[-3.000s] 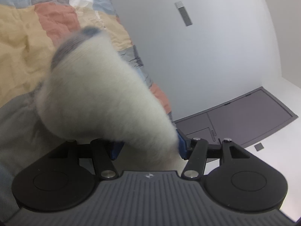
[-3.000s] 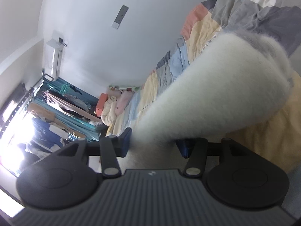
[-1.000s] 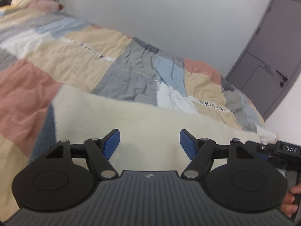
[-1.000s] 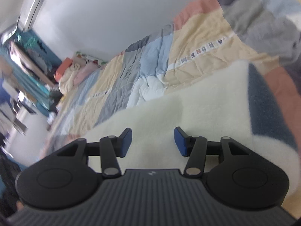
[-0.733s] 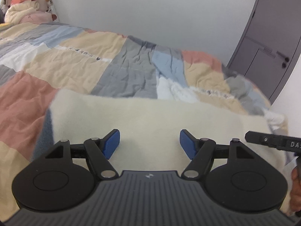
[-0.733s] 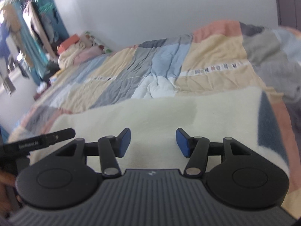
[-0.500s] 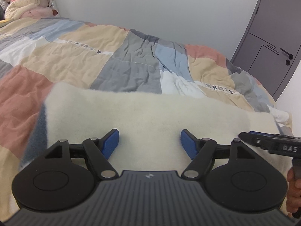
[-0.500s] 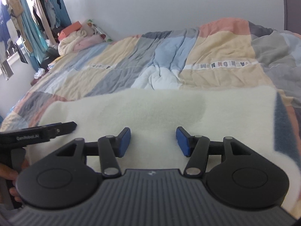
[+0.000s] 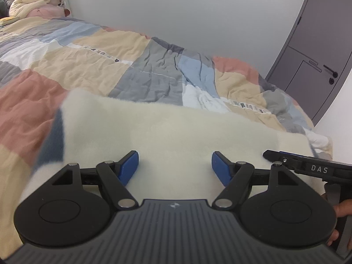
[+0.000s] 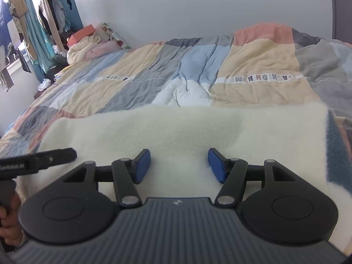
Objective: Fold large clothes
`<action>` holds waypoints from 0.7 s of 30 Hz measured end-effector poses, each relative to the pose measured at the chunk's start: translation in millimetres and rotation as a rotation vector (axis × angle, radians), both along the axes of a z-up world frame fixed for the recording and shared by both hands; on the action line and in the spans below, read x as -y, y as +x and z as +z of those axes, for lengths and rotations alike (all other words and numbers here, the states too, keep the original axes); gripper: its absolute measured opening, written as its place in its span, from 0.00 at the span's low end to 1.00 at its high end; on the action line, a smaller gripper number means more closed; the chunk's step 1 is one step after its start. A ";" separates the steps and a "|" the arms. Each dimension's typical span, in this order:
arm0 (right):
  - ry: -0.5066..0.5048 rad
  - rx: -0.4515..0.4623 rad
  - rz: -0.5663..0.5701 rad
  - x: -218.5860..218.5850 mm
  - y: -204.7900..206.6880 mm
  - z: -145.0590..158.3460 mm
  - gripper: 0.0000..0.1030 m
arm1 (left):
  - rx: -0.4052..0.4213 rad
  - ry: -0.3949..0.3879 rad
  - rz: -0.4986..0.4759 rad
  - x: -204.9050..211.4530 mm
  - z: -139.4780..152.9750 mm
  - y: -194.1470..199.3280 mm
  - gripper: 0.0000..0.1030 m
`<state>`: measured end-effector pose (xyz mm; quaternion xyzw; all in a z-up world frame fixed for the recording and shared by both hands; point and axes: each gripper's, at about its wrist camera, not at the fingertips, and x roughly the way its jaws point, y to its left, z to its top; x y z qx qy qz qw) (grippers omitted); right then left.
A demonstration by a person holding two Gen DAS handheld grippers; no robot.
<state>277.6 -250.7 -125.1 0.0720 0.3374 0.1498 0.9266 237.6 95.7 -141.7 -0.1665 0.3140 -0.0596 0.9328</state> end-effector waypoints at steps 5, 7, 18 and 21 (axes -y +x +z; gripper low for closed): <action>0.024 0.000 -0.010 3.9 -17.9 9.2 0.60 | -0.004 -0.082 0.048 -2.1 8.7 -34.2 0.79; 0.055 -0.006 -0.003 6.4 -25.8 14.2 0.60 | -0.010 -0.125 0.061 -3.3 11.8 -49.2 0.80; 0.143 -0.031 0.054 -5.9 -54.0 16.9 0.72 | -0.205 -0.426 0.134 -31.1 -23.5 -83.6 0.83; 0.136 -0.031 0.059 -10.0 -52.1 16.7 0.74 | -0.267 -0.587 0.189 -49.6 -45.4 -76.1 0.83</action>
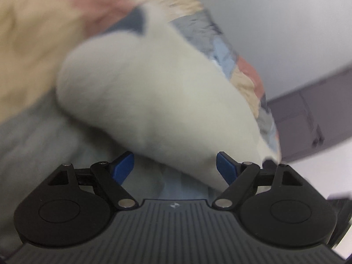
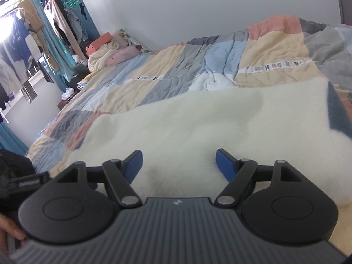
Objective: Fold large clothes
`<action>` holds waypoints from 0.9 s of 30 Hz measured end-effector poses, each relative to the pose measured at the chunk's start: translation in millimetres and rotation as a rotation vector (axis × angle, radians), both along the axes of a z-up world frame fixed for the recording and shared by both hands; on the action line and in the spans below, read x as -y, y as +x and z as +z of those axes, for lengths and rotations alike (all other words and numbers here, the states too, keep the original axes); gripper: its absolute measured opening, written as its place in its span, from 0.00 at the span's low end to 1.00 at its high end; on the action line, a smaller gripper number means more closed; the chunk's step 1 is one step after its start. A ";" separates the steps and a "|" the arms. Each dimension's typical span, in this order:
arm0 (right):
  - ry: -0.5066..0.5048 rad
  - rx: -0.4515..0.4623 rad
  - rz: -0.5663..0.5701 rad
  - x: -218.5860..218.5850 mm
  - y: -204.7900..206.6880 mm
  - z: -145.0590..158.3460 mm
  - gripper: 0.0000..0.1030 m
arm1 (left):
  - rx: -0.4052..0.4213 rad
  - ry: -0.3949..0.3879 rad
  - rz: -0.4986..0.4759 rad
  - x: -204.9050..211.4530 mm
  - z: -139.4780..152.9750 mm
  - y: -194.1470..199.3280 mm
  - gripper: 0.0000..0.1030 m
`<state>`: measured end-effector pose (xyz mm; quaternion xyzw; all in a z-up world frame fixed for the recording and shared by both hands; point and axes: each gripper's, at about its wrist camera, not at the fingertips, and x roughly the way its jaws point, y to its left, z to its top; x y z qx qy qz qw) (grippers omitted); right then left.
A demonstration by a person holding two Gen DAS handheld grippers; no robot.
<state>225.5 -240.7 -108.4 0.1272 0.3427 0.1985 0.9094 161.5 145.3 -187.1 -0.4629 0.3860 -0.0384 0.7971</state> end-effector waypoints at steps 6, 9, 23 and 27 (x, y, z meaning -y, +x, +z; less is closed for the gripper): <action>0.019 -0.005 -0.018 1.2 0.0 -1.3 0.74 | -0.013 -0.301 0.128 -26.3 -32.5 10.4 0.82; 0.053 -0.005 -0.015 2.7 -1.6 -0.4 0.78 | -0.026 -0.370 0.200 -34.3 -41.8 11.4 0.81; 0.460 -0.188 0.222 -24.7 -13.8 -18.3 1.00 | 0.041 -0.270 0.263 -35.5 -21.8 -8.7 0.43; 0.552 -0.351 0.160 -27.0 -9.2 -51.0 1.00 | 0.044 -0.287 0.263 -31.9 -21.0 -13.3 0.43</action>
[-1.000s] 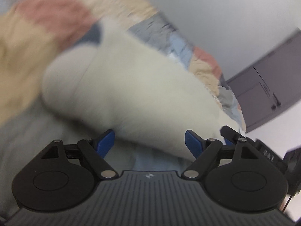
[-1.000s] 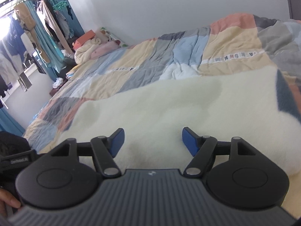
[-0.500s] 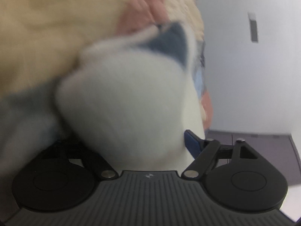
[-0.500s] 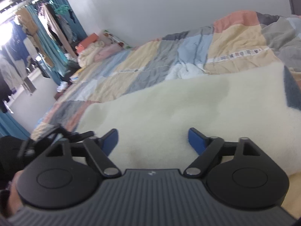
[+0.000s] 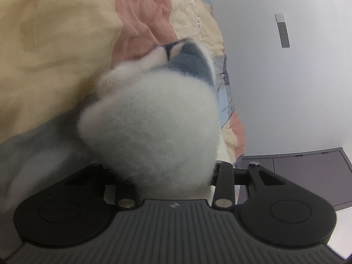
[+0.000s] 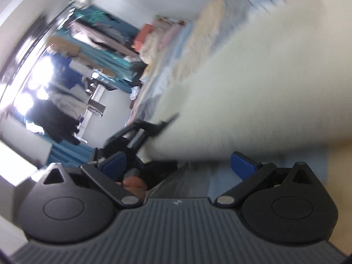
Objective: Fold large clothes
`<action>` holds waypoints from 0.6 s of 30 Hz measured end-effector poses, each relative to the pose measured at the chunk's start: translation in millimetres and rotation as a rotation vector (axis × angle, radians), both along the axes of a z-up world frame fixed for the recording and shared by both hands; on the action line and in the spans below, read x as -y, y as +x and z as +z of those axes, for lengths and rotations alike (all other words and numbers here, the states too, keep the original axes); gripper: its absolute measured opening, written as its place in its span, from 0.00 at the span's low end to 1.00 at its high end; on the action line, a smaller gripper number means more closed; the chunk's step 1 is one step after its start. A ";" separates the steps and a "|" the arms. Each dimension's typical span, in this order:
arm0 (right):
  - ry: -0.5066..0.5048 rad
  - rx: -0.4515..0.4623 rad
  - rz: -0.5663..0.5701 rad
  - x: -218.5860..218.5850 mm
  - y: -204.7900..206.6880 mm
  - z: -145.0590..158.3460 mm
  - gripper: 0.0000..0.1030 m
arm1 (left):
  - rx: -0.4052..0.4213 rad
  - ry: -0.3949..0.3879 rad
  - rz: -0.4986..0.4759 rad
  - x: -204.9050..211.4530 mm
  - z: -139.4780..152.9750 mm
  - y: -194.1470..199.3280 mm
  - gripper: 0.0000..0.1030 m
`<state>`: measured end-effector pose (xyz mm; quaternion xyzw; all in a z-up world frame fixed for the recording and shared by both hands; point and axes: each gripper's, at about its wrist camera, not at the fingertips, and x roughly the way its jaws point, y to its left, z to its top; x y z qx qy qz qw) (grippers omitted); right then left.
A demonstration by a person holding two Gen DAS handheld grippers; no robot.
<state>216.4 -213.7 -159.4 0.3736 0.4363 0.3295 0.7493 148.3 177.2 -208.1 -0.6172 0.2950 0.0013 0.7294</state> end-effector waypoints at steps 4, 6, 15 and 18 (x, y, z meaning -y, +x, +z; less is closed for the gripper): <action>0.064 -0.187 -0.091 7.2 11.6 -36.7 1.00 | 0.008 0.013 -0.005 1.6 1.6 -2.9 0.43; 0.125 -0.223 -0.147 15.2 16.1 -44.4 1.00 | 0.006 0.007 -0.004 -0.5 2.7 -2.4 0.43; 0.193 -0.238 -0.523 74.7 2.8 -41.2 1.00 | 0.007 0.002 -0.002 -7.7 -1.2 12.5 0.43; 0.155 -0.216 -0.679 99.7 -12.2 -36.3 1.00 | 0.009 0.000 -0.001 -7.6 -2.0 13.4 0.43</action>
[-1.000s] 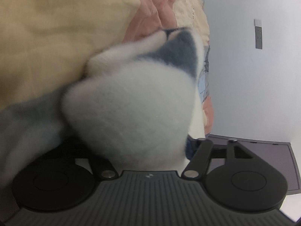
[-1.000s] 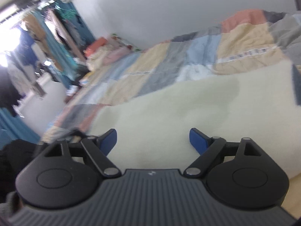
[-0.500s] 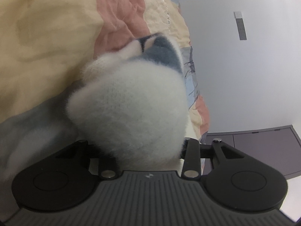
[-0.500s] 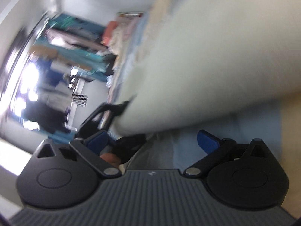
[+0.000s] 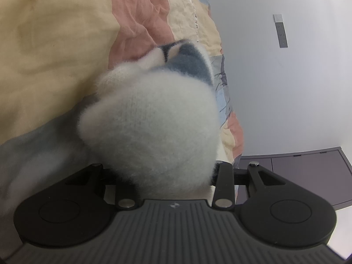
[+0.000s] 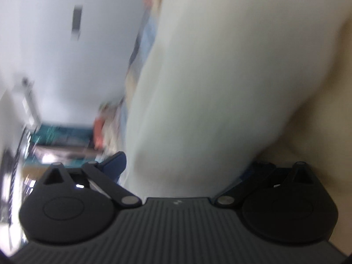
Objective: Fold large clothes
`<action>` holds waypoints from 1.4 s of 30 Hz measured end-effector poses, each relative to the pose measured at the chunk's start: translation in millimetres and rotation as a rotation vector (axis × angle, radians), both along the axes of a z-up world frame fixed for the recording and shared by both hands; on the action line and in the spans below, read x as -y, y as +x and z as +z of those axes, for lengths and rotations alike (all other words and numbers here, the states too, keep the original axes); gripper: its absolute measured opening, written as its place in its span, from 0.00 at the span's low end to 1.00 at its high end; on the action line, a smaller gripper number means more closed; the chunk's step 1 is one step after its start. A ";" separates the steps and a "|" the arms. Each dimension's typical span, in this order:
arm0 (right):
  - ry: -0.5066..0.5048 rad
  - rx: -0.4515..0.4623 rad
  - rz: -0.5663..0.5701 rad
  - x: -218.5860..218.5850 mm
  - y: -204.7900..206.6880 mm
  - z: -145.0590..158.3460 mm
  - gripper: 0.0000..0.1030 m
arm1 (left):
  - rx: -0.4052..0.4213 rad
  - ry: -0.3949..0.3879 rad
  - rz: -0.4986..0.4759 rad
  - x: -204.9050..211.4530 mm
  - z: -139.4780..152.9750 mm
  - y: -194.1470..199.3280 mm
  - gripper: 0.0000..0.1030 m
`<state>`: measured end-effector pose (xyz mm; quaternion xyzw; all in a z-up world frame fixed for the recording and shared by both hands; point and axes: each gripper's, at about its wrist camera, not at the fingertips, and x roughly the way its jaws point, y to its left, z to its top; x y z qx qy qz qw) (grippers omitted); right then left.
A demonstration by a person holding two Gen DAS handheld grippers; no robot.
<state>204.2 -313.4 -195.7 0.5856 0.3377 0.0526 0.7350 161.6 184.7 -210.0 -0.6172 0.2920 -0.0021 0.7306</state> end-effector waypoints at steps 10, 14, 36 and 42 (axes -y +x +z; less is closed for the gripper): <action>-0.039 0.001 -0.076 10.5 0.0 -1.7 0.65 | 0.007 0.022 -0.023 -4.2 -1.7 12.1 0.43; -0.090 0.040 -0.060 10.0 -3.9 8.1 0.46 | 0.028 0.054 -0.026 -2.3 4.0 11.2 0.43; -0.163 0.287 -0.001 84.2 -41.9 92.9 0.37 | 0.116 0.017 -0.103 49.9 83.3 -3.2 0.43; -0.152 0.341 -0.014 135.5 -37.5 127.2 0.37 | 0.180 0.027 -0.154 97.5 147.3 45.3 0.43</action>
